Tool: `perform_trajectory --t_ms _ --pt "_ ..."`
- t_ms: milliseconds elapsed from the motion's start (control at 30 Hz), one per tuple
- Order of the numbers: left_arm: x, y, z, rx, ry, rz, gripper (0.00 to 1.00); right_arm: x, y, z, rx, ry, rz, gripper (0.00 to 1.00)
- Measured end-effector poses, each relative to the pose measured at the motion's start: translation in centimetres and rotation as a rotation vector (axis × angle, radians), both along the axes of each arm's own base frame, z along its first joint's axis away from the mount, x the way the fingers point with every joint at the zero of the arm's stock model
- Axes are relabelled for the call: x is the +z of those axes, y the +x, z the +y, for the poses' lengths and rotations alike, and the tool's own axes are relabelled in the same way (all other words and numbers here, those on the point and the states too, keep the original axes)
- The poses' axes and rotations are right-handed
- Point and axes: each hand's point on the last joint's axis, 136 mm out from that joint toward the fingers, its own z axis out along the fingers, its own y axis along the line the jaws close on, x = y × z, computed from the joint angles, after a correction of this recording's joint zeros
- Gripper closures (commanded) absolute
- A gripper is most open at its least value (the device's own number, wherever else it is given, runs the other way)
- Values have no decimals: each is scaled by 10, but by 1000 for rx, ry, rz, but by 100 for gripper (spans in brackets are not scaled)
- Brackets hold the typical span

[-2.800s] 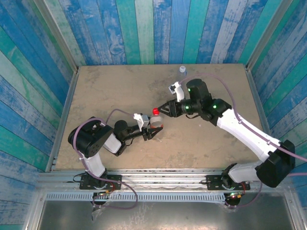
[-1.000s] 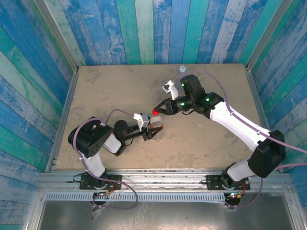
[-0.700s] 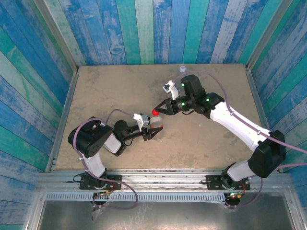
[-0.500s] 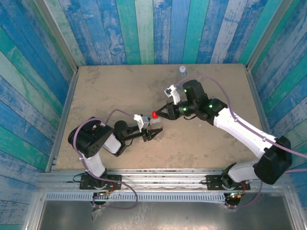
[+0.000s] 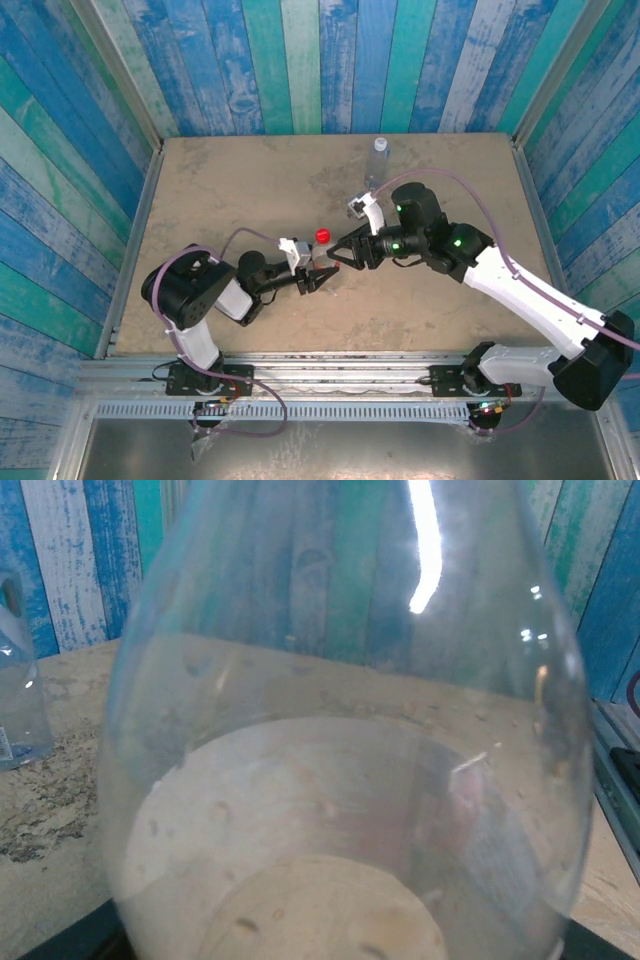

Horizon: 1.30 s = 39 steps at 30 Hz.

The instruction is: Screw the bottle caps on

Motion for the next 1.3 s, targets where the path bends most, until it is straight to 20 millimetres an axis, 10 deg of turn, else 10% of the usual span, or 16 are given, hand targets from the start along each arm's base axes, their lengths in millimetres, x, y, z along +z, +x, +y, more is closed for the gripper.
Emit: perform_trajectory --t_ms 533,1300 --pt "5 -9 -12 -91 284 -172 38 51 -16 -32 422 -314 -670 30" --pt "4 -26 -14 -199 320 -143 36 -12 0 -14 686 -559 -643 61"
